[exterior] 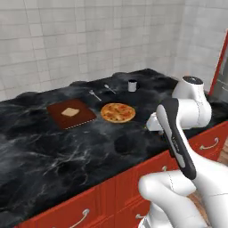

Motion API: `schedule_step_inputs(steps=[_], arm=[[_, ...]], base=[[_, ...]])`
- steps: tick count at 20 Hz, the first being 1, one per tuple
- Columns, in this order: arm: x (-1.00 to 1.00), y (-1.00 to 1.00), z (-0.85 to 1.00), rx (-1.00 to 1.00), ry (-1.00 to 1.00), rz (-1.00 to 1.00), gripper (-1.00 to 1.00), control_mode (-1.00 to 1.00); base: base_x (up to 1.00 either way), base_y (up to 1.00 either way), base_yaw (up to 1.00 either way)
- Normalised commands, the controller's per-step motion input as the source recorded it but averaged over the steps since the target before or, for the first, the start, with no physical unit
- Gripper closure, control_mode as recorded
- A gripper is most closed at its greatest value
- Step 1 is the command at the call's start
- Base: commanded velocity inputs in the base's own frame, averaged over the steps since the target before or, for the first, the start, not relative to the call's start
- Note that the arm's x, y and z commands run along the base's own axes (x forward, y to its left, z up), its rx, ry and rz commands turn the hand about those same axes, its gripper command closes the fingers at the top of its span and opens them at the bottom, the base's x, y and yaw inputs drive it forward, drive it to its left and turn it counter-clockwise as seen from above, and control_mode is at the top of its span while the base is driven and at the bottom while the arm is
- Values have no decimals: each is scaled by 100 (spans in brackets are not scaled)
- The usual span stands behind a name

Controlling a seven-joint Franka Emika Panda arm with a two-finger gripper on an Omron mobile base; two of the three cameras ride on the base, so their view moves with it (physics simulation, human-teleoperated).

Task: Take the pizza cutter from the drawer on the left and place it on the dining counter for cutting.

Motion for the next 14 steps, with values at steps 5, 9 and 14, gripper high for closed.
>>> schedule_step_inputs(steps=[5,9,14], arm=[[0,0,0,0,0,0,100,100],[0,0,0,0,0,0,100,100],[0,0,0,0,0,0,100,100]], base=[[73,-21,77],[44,-40,45],[30,-42,7]])
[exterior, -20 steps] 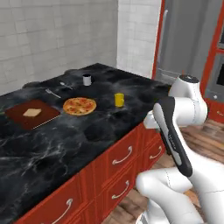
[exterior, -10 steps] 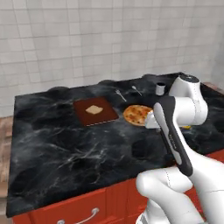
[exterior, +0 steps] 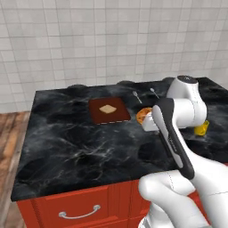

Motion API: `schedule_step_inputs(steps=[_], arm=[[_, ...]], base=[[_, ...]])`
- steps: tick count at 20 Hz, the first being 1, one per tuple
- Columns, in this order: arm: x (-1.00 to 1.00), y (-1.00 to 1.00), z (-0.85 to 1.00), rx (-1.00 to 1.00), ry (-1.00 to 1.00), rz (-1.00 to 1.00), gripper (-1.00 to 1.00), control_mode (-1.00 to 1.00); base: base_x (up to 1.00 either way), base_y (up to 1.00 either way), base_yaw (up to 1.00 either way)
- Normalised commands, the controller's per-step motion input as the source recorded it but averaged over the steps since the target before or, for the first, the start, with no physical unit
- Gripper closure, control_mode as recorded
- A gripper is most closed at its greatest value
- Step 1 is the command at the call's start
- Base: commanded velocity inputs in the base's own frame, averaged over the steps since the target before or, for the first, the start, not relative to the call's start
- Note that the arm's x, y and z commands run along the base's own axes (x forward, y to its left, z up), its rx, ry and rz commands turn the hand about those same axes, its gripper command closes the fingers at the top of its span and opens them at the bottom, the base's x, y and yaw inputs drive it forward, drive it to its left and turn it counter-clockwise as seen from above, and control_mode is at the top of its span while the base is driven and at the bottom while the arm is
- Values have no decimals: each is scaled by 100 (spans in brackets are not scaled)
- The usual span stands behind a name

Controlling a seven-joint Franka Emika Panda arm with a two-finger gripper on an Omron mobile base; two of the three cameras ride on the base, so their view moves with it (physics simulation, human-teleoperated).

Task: Take the pizza cutter from the drawer on the left and place it on the dining counter for cutting.

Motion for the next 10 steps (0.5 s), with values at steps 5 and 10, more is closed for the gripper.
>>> schedule_step_inputs(steps=[5,10], arm=[[20,-12,0,3,0,0,100,-100],[100,-63,-18,12,5,1,100,-100]], base=[[68,-36,0],[0,0,0]])
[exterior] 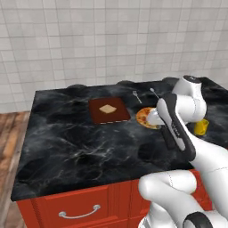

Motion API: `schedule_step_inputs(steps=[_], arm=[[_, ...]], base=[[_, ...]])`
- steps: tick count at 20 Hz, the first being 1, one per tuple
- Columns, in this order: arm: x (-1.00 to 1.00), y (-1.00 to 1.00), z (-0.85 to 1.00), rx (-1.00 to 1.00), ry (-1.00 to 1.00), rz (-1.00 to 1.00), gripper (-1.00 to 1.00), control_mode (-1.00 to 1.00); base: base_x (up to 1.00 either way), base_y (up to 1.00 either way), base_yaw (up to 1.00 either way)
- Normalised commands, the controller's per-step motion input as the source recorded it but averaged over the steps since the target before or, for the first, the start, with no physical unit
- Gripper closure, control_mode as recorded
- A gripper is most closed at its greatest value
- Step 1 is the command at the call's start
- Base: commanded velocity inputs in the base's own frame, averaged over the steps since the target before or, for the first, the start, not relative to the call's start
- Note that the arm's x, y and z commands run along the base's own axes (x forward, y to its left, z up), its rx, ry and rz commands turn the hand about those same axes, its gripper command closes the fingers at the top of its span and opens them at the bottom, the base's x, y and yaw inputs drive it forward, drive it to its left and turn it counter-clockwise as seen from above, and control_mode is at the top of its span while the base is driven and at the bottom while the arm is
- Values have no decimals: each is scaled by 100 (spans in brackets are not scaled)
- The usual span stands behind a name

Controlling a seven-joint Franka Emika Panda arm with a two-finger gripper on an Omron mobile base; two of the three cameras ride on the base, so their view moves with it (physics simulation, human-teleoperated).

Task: Take the pizza cutter from the drawer on the left and place it on the dining counter for cutting.

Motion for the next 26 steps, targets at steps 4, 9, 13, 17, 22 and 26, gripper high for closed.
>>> schedule_step_inputs(steps=[4,9,13,17,22,26], arm=[[100,-23,-41,3,10,4,100,-100],[100,14,-42,-1,19,3,100,-100],[100,25,-23,-8,19,-1,100,-100],[100,6,-27,-6,19,-2,100,-100],[100,-1,-35,0,11,0,100,-100],[100,-2,-50,0,11,0,100,-100]], base=[[0,0,0],[0,0,0],[0,0,0],[0,0,0],[0,0,0],[0,0,0]])
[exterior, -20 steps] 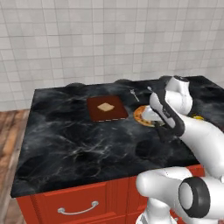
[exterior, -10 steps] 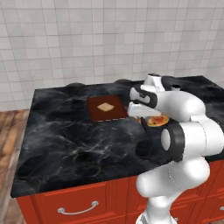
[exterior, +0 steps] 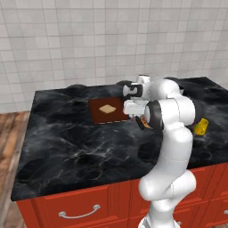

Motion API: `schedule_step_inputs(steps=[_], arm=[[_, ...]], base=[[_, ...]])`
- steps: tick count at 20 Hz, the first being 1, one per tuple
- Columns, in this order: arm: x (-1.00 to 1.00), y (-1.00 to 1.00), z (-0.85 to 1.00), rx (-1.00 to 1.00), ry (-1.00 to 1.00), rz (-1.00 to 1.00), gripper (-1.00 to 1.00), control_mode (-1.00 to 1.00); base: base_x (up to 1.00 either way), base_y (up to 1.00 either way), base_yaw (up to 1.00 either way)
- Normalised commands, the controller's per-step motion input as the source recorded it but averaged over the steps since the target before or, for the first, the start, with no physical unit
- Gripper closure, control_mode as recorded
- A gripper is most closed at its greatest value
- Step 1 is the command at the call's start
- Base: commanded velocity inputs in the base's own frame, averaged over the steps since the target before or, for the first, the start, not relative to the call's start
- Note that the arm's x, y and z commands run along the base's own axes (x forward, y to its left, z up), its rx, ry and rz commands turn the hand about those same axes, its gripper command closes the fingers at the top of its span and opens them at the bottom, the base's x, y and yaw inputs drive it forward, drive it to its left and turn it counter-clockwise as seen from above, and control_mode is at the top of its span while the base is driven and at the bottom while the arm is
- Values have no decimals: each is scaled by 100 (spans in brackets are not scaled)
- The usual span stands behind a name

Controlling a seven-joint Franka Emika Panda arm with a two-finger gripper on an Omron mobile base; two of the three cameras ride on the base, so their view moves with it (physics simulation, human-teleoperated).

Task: Take the pizza cutter from the drawer on the left and place it on the dining counter for cutting.

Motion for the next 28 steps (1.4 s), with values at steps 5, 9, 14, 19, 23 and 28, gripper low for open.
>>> schedule_step_inputs(steps=[5,9,14,19,23,28], arm=[[86,-19,-56,0,1,-1,100,-100],[45,-16,-32,0,0,-5,100,-100],[19,-7,-22,0,0,-2,100,-100],[11,0,-25,0,0,0,100,-100],[3,0,-18,0,0,0,100,-100],[0,0,-4,0,0,0,100,-100]], base=[[0,0,0],[0,0,0],[0,0,0],[0,0,0],[0,0,0],[0,0,0]])
